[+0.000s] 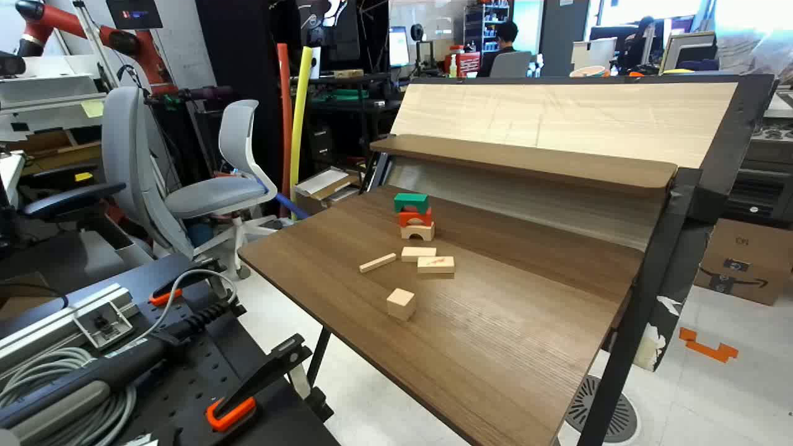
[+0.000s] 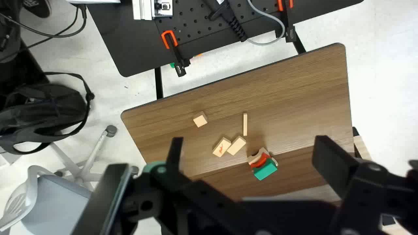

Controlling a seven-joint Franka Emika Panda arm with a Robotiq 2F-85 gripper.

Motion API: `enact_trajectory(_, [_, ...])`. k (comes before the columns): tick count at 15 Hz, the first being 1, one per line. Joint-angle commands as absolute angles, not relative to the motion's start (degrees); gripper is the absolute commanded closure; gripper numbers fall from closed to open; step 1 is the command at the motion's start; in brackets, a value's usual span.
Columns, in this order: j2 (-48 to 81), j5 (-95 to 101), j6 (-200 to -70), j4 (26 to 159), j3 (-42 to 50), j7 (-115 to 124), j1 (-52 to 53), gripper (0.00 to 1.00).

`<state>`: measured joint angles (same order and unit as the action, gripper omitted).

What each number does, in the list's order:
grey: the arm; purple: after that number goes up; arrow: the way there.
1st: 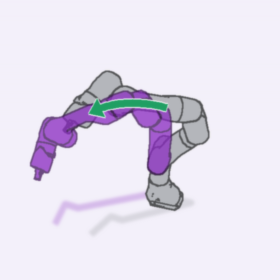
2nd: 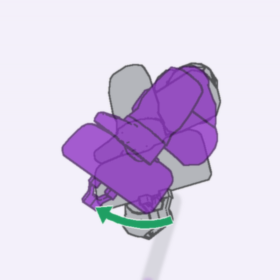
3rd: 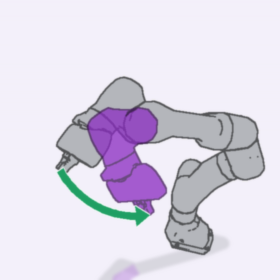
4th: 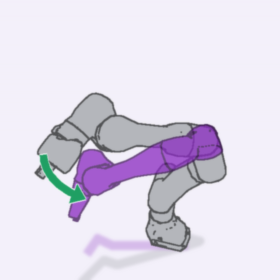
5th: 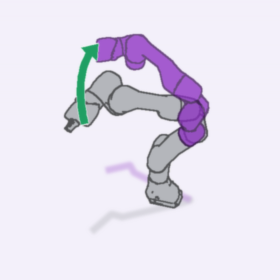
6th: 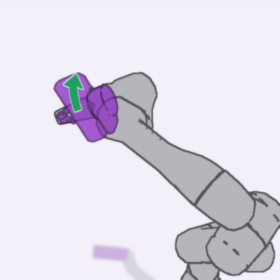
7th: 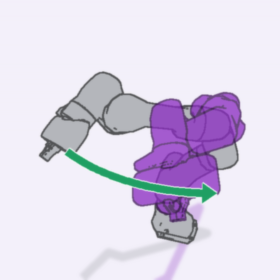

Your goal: Move the orange and green blocks off the wooden block

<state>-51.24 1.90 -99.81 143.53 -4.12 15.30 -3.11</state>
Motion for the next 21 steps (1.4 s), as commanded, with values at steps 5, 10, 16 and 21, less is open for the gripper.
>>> enact_trajectory(5, [-51.21,1.68,-99.77,143.43,-4.35,15.05,-3.49,0.00])
enact_trajectory(10, [-47.59,-3.01,-106.33,145.96,-8.75,28.77,-5.44,0.00])
enact_trajectory(16, [-28.93,-3.73,-126.51,144.59,-17.32,51.84,-8.33,0.00])
enact_trajectory(21, [-10.88,5.32,-138.69,138.09,-27.40,73.48,-19.20,0.00])
